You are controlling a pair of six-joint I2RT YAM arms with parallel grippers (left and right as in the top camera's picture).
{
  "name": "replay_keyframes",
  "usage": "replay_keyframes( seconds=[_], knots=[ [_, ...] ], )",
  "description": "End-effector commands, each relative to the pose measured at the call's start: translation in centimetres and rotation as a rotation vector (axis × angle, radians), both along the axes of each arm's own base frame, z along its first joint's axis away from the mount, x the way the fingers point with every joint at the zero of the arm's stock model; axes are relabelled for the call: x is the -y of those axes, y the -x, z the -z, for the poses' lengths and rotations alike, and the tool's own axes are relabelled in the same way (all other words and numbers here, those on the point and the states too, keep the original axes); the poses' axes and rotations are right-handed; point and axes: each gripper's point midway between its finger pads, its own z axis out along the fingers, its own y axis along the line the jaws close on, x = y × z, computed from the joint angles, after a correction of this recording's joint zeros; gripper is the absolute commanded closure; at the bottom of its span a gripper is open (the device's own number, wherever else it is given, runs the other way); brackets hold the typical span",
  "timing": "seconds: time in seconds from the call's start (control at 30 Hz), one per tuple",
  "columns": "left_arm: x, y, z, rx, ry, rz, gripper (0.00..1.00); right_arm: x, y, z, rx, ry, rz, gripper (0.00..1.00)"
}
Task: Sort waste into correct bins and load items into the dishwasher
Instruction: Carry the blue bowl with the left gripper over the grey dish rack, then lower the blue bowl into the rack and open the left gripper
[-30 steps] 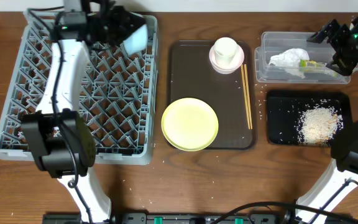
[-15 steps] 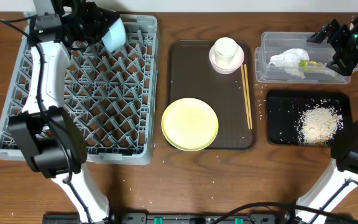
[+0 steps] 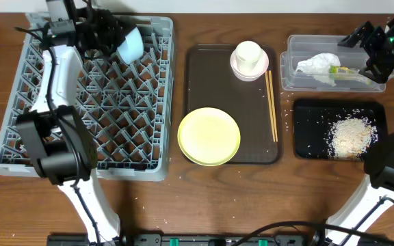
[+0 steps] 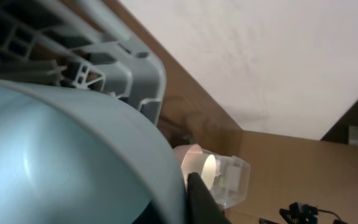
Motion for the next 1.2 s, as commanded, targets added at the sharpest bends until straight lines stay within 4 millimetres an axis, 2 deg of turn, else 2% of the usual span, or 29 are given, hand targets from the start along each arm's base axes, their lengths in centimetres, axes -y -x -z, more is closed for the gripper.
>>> replay_keyframes(
  seconds=[0.0,0.17,0.43,0.67,0.77,0.83,0.87,1.0,1.17],
  knots=[
    [-0.2,-0.3,0.8,-0.014,0.013,0.004,0.93,0.1,0.2,-1.5,0.03,0.0,0.013,0.01],
    [-1.3,-0.3,0.8,-0.014,0.013,-0.015,0.92,0.1,0.2,-1.5,0.03,0.0,0.013,0.01],
    [-4.3,0.3,1.2,-0.053,0.033,-0.065,0.92,0.1,0.2,-1.5,0.03,0.0,0.013,0.01],
    [-5.9,1.0,0.3,-0.039,0.097,-0.051,0.91,0.1,0.2,-1.5,0.03,0.0,0.014,0.01],
    [-6.5,1.3,-0.1,-0.029,0.119,-0.044,0.72,0.1,0.2,-1.5,0.03,0.0,0.013,0.01],
    [-7.1,1.5,0.1,-0.031,0.114,-0.049,0.46,0.1,0.2,-1.5,0.03,0.0,0.013,0.01],
    [-7.5,1.7,0.3,-0.033,0.106,-0.052,0.4,0.1,0.2,-1.5,0.03,0.0,0.013,0.01],
    [-9.8,3.2,2.9,-0.143,0.035,-0.121,0.33,0.1,0.2,-1.5,0.03,0.0,0.013,0.01],
    [-12.9,6.2,5.6,-0.29,-0.049,-0.191,0.28,0.1,0.2,-1.5,0.03,0.0,0.013,0.01]
  ],
)
